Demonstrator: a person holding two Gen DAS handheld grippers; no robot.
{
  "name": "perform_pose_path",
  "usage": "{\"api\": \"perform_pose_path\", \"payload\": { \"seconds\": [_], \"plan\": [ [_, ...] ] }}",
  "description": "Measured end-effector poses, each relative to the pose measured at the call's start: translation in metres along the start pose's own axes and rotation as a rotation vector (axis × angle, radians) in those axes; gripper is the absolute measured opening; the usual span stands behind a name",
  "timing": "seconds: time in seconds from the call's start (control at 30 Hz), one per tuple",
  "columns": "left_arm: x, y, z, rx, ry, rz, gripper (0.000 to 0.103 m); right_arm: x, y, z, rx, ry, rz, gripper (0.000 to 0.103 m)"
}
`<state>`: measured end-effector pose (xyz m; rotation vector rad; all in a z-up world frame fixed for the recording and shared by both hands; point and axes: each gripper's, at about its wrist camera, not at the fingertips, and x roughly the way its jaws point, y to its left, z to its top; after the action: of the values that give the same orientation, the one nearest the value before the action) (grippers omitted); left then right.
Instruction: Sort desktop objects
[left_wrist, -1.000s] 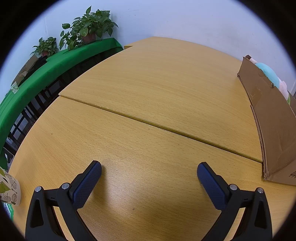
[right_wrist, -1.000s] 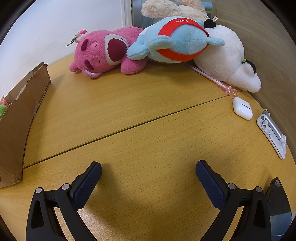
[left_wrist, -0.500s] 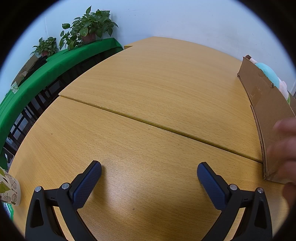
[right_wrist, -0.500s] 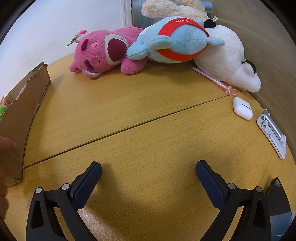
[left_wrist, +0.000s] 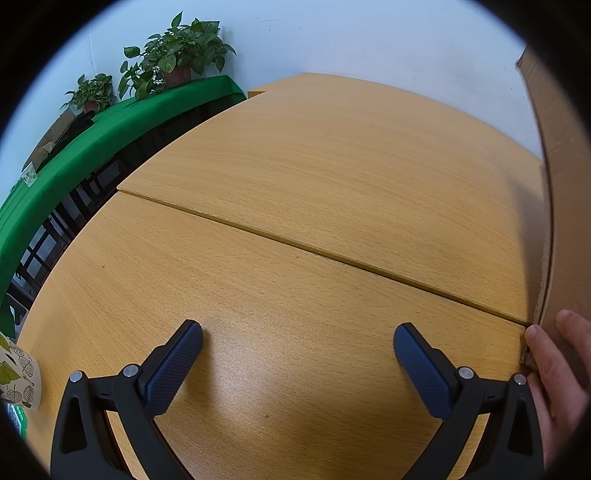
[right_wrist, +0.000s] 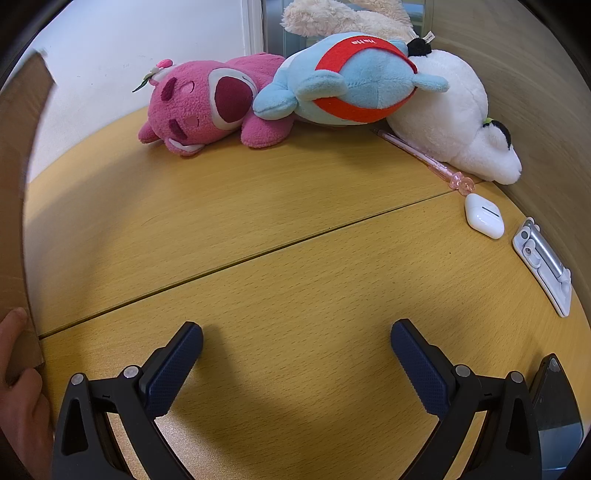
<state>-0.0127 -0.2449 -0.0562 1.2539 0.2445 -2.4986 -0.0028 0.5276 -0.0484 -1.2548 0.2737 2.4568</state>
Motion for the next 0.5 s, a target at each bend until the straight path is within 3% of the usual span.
{"api": "perform_pose_path", "payload": {
  "seconds": [0.5],
  "plan": [
    [0.0003,0.0000,0.0001,-0.001,0.001,0.001,0.103,-0.0010,-0.0001,0.0015,-0.002,0.003,-0.001,0.103]
  ]
}}
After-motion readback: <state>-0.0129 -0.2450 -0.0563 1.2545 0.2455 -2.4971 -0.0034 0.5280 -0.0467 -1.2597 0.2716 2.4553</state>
